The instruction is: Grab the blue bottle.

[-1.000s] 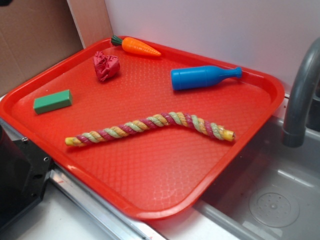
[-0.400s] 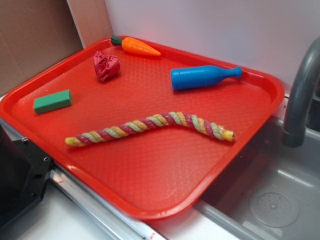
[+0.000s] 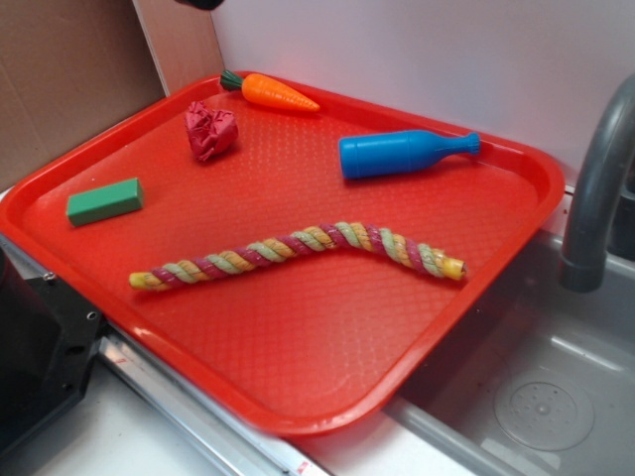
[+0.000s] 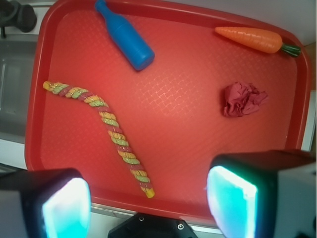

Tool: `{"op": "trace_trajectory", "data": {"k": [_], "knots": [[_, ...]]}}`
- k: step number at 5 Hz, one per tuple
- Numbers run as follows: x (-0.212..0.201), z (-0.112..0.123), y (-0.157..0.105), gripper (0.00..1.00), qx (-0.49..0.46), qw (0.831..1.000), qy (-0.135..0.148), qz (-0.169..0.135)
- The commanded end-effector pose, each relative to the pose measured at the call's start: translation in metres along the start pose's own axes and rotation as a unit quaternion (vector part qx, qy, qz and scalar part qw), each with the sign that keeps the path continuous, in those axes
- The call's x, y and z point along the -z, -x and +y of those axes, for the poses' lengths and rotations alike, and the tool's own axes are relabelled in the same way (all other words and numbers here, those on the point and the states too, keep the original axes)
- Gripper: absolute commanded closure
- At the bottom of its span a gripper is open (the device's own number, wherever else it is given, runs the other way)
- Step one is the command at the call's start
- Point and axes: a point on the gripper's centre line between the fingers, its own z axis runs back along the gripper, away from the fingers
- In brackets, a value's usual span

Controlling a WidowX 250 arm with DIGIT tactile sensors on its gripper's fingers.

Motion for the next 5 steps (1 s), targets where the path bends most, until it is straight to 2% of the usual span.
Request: {"op": "trace_trajectory", "data": {"k": [1,2,3,4,5], "knots": [[-0.006,-0.001,-0.002,0.00,-0.001,1.000,-0.001,-0.014],[0.004,0.000,-0.033,0.00,0.019,0.999,-0.028,-0.005],[0.006,0.007,-0.082,0.00,0.052,0.997,-0.050,0.013],[0.012,0.011,-0.131,0.00,0.131,0.990,-0.049,0.015],[0.046,0.000,-0.160,0.00,0.253,0.965,-0.051,0.039]]}}
